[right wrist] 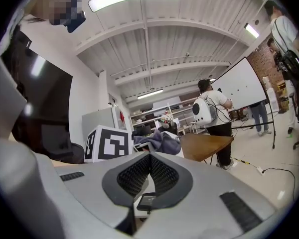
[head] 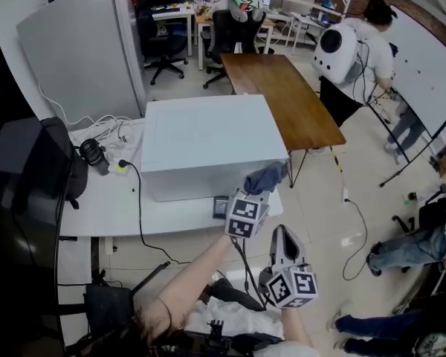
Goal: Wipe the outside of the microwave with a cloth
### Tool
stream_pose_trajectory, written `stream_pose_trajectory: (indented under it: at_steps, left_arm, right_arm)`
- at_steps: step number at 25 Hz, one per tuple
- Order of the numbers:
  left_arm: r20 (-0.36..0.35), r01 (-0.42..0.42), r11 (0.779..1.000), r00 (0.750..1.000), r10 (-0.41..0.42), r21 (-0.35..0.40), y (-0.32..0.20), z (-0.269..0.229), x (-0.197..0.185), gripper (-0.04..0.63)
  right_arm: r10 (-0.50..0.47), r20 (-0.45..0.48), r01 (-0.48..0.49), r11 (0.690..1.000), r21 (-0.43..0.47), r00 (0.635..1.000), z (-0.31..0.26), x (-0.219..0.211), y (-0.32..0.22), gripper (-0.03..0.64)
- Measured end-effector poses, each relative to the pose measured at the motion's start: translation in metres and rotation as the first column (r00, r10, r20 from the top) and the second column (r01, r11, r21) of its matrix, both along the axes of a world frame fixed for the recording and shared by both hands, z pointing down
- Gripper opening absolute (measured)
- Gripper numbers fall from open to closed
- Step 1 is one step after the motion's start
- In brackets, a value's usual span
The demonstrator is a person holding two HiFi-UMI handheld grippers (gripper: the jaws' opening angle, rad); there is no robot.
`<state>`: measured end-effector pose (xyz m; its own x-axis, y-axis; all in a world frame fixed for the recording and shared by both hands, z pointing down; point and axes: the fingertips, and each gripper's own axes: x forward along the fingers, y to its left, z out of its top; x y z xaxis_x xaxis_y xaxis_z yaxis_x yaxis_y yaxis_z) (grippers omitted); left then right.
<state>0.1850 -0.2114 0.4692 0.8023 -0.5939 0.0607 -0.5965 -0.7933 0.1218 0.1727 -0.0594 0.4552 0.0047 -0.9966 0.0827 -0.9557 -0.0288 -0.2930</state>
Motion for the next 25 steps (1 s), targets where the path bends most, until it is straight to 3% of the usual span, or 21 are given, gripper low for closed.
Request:
stream_pose_trajectory:
  at_steps: [7,11,14,18,23,25]
  left_arm:
    - [-0.025,0.132,0.99,0.991,-0.134,-0.051,-0.036,0.014,-0.029,0.055]
    - [-0.025,0.239,0.97,0.97,-0.24,-0.046,-0.044,0.026,-0.082,0.055]
    - [0.008,0.345,0.938,0.938,-0.345,-0.021,-0.048,0.037,-0.144,0.055]
    - [0.054,0.496,0.868,0.867,-0.496,0.002,-0.052,0.051,-0.233,0.055]
    - [0.035,0.685,0.728,0.729,-0.684,-0.021,-0.051,0.053,-0.329,0.055]
    - [0.033,0.73,0.683,0.683,-0.729,-0.03,-0.05,0.054,-0.356,0.055]
  right_arm:
    - [-0.109,-0.023,0.108,0.994,-0.032,0.994,0.005,-0.017,-0.027,0.021]
    - [-0.17,-0.018,0.17,0.985,-0.037,0.985,0.008,-0.027,-0.039,0.021]
    - [-0.226,-0.012,0.226,0.973,-0.036,0.974,0.011,-0.042,-0.048,0.021]
    - [-0.289,0.005,0.289,0.957,-0.032,0.957,0.016,-0.065,-0.057,0.021]
    - [-0.322,0.031,0.322,0.946,-0.017,0.946,0.017,-0.074,-0.062,0.021]
    - [-0.329,0.045,0.33,0.944,-0.016,0.943,0.017,-0.077,-0.062,0.021]
